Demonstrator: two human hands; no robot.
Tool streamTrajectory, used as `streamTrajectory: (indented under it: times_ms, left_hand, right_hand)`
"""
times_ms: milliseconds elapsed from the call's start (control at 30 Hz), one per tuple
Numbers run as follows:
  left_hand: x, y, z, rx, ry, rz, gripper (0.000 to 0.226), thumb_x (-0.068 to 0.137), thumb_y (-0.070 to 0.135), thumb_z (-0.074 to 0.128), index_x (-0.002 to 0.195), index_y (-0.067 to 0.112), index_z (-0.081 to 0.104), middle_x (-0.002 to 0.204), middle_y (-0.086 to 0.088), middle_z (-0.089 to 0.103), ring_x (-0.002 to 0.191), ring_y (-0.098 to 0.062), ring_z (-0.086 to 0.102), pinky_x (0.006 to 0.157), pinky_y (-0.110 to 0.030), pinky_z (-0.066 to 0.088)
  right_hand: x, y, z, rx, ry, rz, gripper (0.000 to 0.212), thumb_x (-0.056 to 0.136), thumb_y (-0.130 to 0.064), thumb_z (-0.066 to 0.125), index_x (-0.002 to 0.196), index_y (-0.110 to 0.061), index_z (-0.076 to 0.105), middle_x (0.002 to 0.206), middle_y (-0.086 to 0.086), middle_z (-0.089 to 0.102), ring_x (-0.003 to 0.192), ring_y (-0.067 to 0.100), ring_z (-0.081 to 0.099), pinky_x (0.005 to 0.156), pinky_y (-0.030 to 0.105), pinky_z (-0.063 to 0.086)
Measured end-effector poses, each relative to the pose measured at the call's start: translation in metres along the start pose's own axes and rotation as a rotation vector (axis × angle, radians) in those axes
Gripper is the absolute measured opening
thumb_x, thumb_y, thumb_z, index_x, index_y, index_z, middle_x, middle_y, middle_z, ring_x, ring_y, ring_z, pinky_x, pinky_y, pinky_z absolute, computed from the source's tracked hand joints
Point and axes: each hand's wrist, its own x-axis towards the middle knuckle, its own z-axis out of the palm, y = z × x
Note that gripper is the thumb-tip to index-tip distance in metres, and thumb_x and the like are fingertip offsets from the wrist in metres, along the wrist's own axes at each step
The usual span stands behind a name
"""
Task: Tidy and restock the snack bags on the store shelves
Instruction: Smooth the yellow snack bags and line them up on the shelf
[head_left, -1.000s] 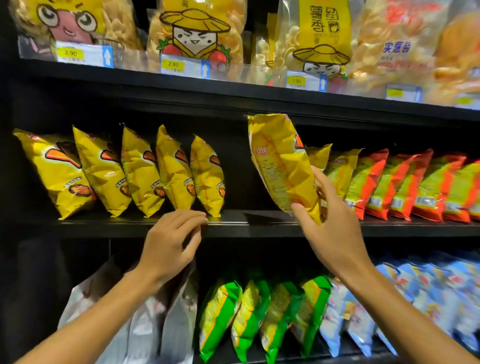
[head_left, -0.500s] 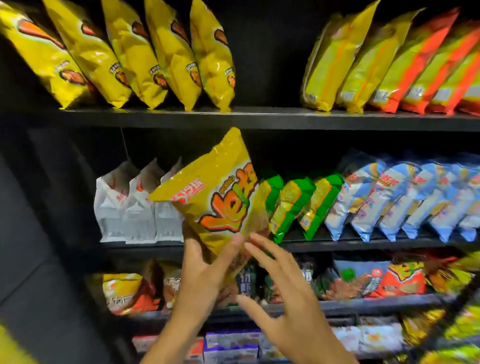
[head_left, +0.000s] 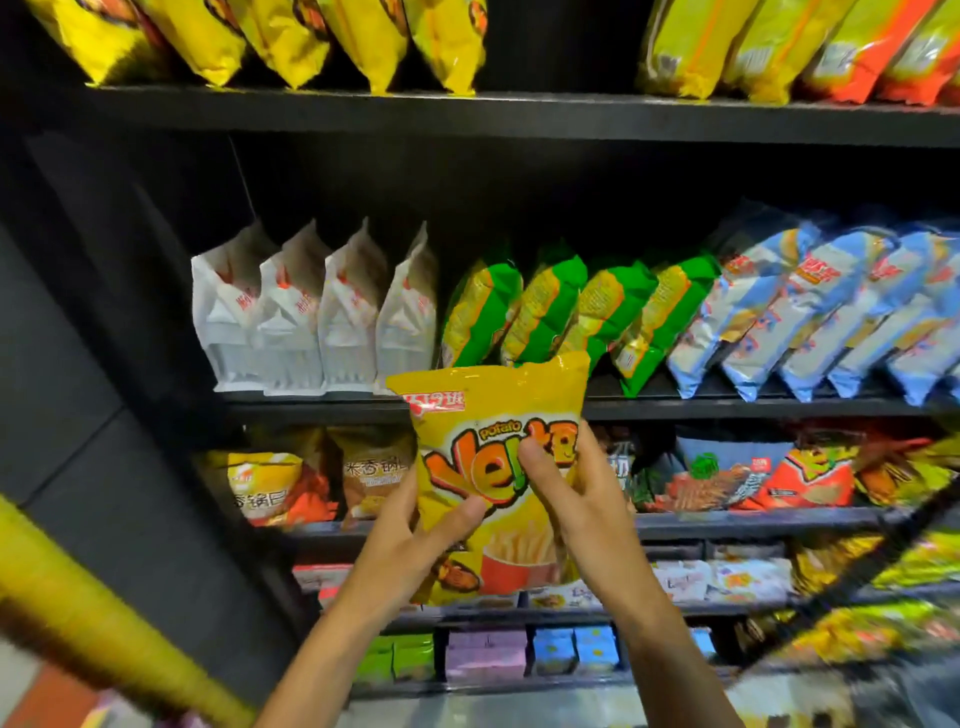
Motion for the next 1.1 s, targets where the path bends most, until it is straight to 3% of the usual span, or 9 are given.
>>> streamTrajectory:
  times_ms: [67, 133, 233, 333, 400, 533, 767, 967, 1100]
  left_hand:
    - [-0.001, -0.005, -0.003, -0.035, -0.028, -0.027, 0.099, 0.058, 0.066, 0.09, 0.14, 0.03, 0.048, 0.13, 0.014, 0.07, 0.116, -0.004, 0.067, 0.085, -0.022, 0.057]
    - [-0.001, -0.006, -0.002, -0.061, 0.026, 0.007, 0.108, 0.058, 0.067, 0.089, 0.148, 0.031, 0.04, 0.14, 0.01, 0.064, 0.124, -0.011, 0.063, 0.091, -0.035, 0.057]
    - [0.002, -0.003, 0.007, -0.121, 0.154, 0.096, 0.085, 0.067, 0.057, 0.087, 0.138, 0.027, 0.052, 0.131, 0.006, 0.07, 0.123, -0.011, 0.065, 0.094, -0.023, 0.054]
    - [0.001, -0.008, 0.01, -0.137, 0.243, 0.133, 0.057, 0.075, 0.043, 0.079, 0.128, 0.028, 0.061, 0.126, 0.002, 0.073, 0.122, -0.017, 0.066, 0.101, -0.033, 0.054]
    - [-0.003, -0.014, 0.008, -0.133, 0.249, 0.13, 0.045, 0.076, 0.04, 0.079, 0.118, 0.031, 0.067, 0.121, -0.001, 0.074, 0.118, -0.02, 0.068, 0.097, -0.031, 0.056]
    - [-0.011, -0.02, 0.003, -0.109, 0.226, 0.094, 0.036, 0.079, 0.029, 0.087, 0.11, 0.031, 0.07, 0.114, -0.004, 0.075, 0.112, -0.023, 0.071, 0.091, -0.03, 0.059]
    - [-0.018, -0.022, 0.006, -0.088, 0.158, 0.078, 0.043, 0.081, 0.009, 0.076, 0.12, 0.018, 0.059, 0.111, 0.004, 0.076, 0.108, -0.015, 0.072, 0.083, -0.022, 0.058]
    - [-0.022, -0.022, 0.01, -0.044, 0.128, 0.082, 0.046, 0.079, 0.017, 0.073, 0.122, 0.017, 0.057, 0.109, 0.012, 0.076, 0.107, -0.007, 0.071, 0.083, -0.018, 0.056]
    - [-0.021, -0.02, 0.009, -0.059, 0.021, 0.019, 0.065, 0.076, 0.039, 0.086, 0.13, 0.022, 0.054, 0.123, 0.005, 0.071, 0.118, -0.015, 0.068, 0.09, -0.025, 0.057]
  right_hand:
    - [-0.006, 0.008, 0.001, 0.027, 0.083, -0.006, 0.049, 0.092, -0.038, 0.066, 0.139, -0.03, 0.057, 0.13, -0.007, 0.071, 0.123, 0.016, 0.066, 0.106, 0.053, 0.052]
    - [-0.011, 0.015, 0.002, 0.036, 0.138, -0.015, 0.048, 0.091, -0.035, 0.069, 0.136, -0.027, 0.059, 0.127, -0.005, 0.072, 0.12, 0.018, 0.068, 0.103, 0.053, 0.053]
    - [-0.018, 0.025, 0.005, 0.031, 0.142, -0.02, 0.046, 0.09, -0.025, 0.069, 0.135, -0.027, 0.058, 0.124, -0.008, 0.074, 0.117, 0.015, 0.069, 0.098, 0.042, 0.058]
    - [-0.024, 0.031, 0.008, 0.074, 0.081, 0.006, 0.049, 0.09, -0.019, 0.068, 0.134, -0.033, 0.053, 0.121, -0.02, 0.072, 0.116, 0.003, 0.067, 0.089, 0.018, 0.055]
    - [-0.029, 0.034, 0.007, 0.085, 0.049, 0.011, 0.048, 0.092, -0.019, 0.068, 0.135, -0.031, 0.051, 0.121, -0.023, 0.072, 0.115, -0.001, 0.066, 0.088, 0.013, 0.052]
    - [-0.035, 0.033, -0.006, 0.153, 0.165, -0.059, 0.066, 0.089, -0.049, 0.074, 0.142, -0.015, 0.052, 0.134, 0.001, 0.067, 0.125, 0.018, 0.064, 0.093, 0.026, 0.055]
    - [-0.034, 0.032, -0.022, 0.108, 0.136, -0.072, 0.035, 0.084, -0.015, 0.079, 0.114, -0.006, 0.064, 0.109, 0.009, 0.075, 0.105, 0.024, 0.072, 0.082, 0.03, 0.059]
    - [-0.036, 0.034, -0.023, 0.13, 0.177, -0.051, 0.029, 0.08, -0.01, 0.073, 0.108, -0.008, 0.067, 0.099, 0.002, 0.078, 0.096, 0.016, 0.075, 0.077, 0.022, 0.059]
    - [-0.036, 0.038, -0.024, 0.081, 0.281, -0.138, 0.017, 0.084, -0.007, 0.072, 0.101, -0.008, 0.071, 0.105, 0.004, 0.078, 0.103, 0.024, 0.073, 0.083, 0.034, 0.061]
